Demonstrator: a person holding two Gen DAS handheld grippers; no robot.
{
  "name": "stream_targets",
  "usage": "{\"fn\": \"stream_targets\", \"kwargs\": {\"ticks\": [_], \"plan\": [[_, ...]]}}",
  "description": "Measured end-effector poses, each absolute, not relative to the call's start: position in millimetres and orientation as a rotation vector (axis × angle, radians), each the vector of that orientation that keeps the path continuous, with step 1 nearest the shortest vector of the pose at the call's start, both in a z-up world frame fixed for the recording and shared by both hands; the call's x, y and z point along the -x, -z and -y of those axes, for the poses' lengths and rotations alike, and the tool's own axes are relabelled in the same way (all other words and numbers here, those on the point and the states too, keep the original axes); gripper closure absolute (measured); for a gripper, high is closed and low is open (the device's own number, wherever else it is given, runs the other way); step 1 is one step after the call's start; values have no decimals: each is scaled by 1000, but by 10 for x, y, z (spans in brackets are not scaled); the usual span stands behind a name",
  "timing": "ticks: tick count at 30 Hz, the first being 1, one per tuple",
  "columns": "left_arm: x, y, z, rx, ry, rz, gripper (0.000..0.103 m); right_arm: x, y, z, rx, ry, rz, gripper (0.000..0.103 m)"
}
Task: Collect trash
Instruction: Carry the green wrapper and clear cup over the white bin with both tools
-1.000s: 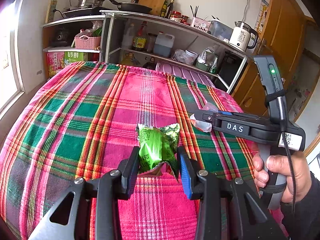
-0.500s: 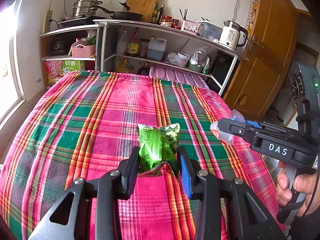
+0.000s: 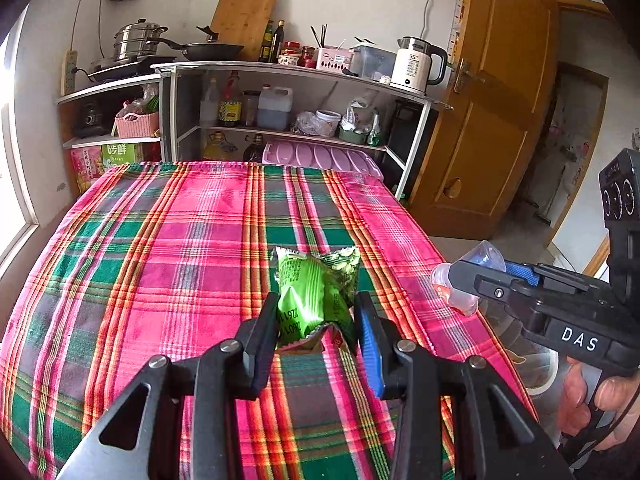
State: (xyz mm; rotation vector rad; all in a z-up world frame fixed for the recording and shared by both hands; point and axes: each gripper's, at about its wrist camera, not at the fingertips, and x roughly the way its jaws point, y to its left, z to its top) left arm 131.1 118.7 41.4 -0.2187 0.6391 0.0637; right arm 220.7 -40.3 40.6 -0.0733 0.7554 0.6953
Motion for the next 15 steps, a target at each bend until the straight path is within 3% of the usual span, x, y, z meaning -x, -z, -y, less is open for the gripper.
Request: {"fn": "stream_targets", "kwargs": {"ticks": [15], "plan": [[-1369,-473,-521,172,63,-644,64,-2097,-299,1225,-24,-583,-775,69]]}}
